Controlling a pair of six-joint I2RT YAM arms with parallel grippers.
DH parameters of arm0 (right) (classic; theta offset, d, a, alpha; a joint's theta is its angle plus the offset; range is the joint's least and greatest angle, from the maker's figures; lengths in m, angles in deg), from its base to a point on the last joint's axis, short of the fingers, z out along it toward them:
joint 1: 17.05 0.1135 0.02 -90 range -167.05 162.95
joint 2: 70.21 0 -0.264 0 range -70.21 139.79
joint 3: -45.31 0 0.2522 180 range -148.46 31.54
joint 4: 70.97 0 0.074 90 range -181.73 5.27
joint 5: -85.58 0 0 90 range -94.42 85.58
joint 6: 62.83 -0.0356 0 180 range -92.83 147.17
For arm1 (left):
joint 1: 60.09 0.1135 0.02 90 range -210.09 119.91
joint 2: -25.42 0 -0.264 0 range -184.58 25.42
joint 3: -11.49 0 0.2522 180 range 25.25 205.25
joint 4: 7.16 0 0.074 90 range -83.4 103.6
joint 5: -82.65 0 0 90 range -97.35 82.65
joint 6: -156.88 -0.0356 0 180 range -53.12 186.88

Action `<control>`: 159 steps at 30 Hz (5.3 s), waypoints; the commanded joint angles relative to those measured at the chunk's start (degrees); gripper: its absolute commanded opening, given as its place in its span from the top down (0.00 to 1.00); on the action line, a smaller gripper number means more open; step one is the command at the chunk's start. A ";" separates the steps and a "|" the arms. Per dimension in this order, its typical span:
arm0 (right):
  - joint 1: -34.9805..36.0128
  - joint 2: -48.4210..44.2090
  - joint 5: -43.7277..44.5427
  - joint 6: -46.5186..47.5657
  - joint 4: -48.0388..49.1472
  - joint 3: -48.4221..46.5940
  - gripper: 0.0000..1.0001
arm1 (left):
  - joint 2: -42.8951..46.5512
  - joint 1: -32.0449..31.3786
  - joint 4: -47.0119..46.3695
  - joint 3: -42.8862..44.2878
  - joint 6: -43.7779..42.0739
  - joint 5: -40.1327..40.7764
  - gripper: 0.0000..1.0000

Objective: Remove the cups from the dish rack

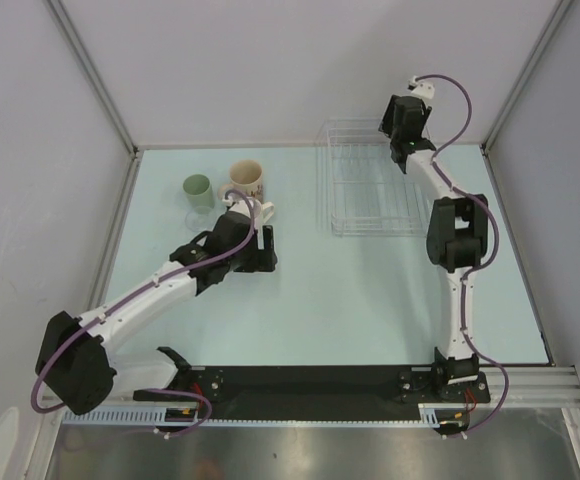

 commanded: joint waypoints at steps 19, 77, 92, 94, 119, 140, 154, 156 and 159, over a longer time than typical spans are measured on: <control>1.46 -52.01 -31.59 -24.64 -3.61 40.14 1.00 | 12.36 -0.36 -5.92 6.03 9.43 -5.49 0.11; 16.75 -70.57 -46.90 -56.57 43.41 87.20 1.00 | -0.29 -0.45 -49.34 3.57 33.43 -27.12 0.27; 17.81 -69.25 -47.69 -54.90 40.26 86.41 1.00 | -0.12 -0.45 -48.56 3.92 32.11 -27.30 1.00; 17.72 -69.86 -47.26 -53.67 37.89 86.06 1.00 | 0.75 -0.45 -46.18 4.79 30.71 -26.16 1.00; 13.50 -70.66 -33.19 -21.59 -13.89 61.89 0.10 | -8.55 9.55 25.35 35.47 -1.11 20.25 1.00; 13.24 -66.71 -35.21 -23.78 -8.62 64.08 0.15 | -23.23 19.15 23.61 37.32 -5.77 20.34 1.00; 13.07 -63.89 -36.00 -22.29 -8.71 62.50 0.15 | -30.52 21.53 20.18 43.73 -4.89 14.89 1.00; 13.06 -63.45 -36.09 -22.20 -8.70 62.41 0.15 | -31.14 21.53 20.18 43.65 -4.72 14.45 1.00; 13.07 -62.84 -36.44 -22.29 -8.44 62.41 0.15 | -30.97 21.44 19.92 42.42 -4.19 13.84 1.00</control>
